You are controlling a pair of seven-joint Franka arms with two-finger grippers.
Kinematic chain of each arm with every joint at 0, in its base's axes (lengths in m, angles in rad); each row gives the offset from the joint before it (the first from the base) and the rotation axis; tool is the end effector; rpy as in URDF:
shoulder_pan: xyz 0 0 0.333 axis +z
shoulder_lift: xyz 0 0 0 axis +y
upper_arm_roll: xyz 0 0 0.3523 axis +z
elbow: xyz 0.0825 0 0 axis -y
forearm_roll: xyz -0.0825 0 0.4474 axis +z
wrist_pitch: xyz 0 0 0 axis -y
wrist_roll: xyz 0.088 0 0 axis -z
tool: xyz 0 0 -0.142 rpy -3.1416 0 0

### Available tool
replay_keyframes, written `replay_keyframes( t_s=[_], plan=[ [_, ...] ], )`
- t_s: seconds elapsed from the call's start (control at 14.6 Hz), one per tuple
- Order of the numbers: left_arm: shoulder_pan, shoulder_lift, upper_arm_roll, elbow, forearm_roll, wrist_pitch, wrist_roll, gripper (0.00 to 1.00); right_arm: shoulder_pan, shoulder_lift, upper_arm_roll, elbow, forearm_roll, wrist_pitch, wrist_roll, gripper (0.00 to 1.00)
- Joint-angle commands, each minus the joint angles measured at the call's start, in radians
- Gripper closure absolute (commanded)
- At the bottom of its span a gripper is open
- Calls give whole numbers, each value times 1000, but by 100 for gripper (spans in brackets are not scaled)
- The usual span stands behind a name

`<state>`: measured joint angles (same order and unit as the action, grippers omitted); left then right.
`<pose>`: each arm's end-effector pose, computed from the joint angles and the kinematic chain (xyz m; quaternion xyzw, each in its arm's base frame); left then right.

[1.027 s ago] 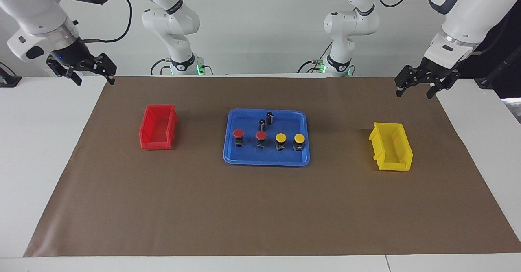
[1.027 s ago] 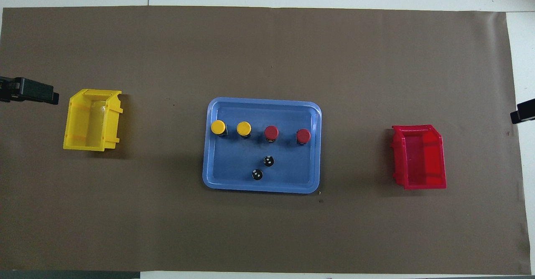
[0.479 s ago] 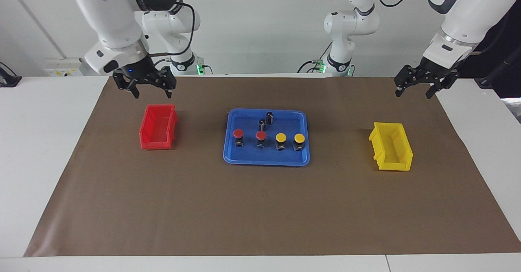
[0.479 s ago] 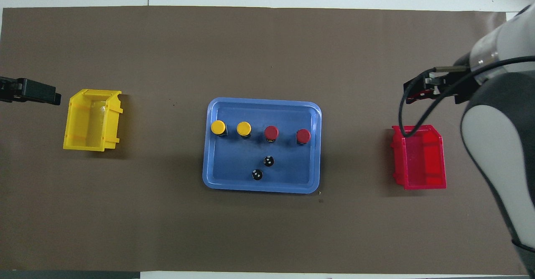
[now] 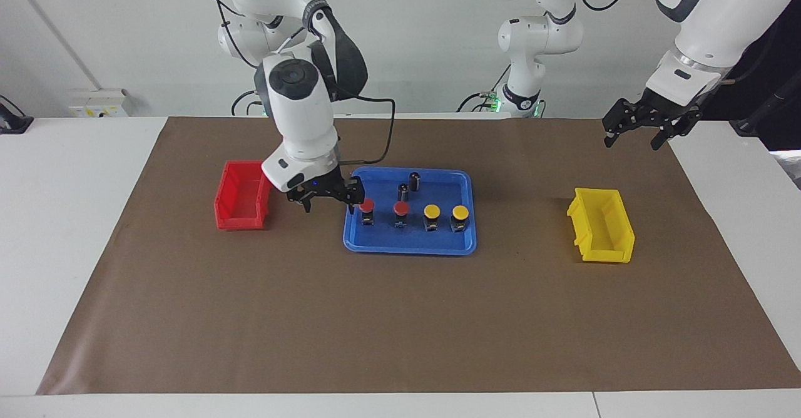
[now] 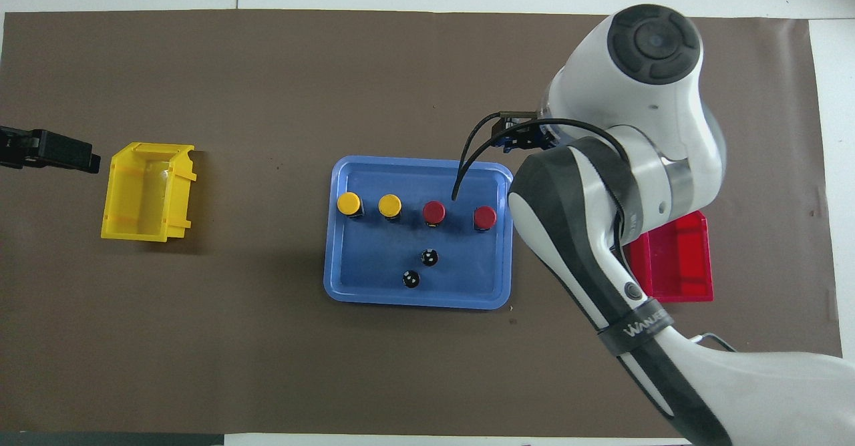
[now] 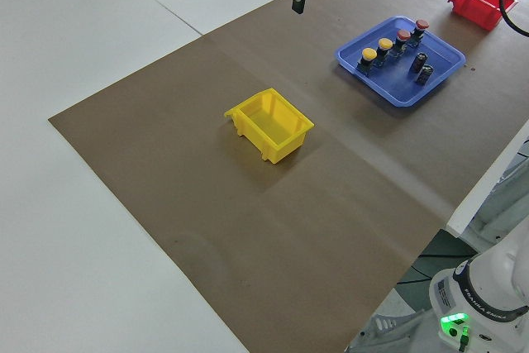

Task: Sort red and yellow buttons by color
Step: 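Reach the right gripper over the tray to the red buttons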

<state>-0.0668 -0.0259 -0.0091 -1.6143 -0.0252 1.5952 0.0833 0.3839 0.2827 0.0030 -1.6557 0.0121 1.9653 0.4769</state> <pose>0.6091 -0.0499 0.6206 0.9968 -0.0792 0.0034 0.0125 0.6631 0.2713 0.4249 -0.9988 0.0473 -0.0097 0.0111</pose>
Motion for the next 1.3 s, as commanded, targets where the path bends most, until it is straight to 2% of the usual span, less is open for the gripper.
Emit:
replay_keyframes(
  t_s=[0.0,0.21,0.41,1.23],
  plan=[
    [9,-15,-2,-7,7,-12,12,0,26,-42,-5,-136,9,114,45,0],
    [-1,-15,-2,-10,7,-6,12,0,67,-17,-5,-196,9,199,51,0],
    [-1,-17,-2,-18,7,3,9,0,69,-7,-5,-202,6,202,49,2],
    [-4,-19,0,-18,8,8,-33,0,121,-39,-3,-295,6,208,34,25]
  ],
)
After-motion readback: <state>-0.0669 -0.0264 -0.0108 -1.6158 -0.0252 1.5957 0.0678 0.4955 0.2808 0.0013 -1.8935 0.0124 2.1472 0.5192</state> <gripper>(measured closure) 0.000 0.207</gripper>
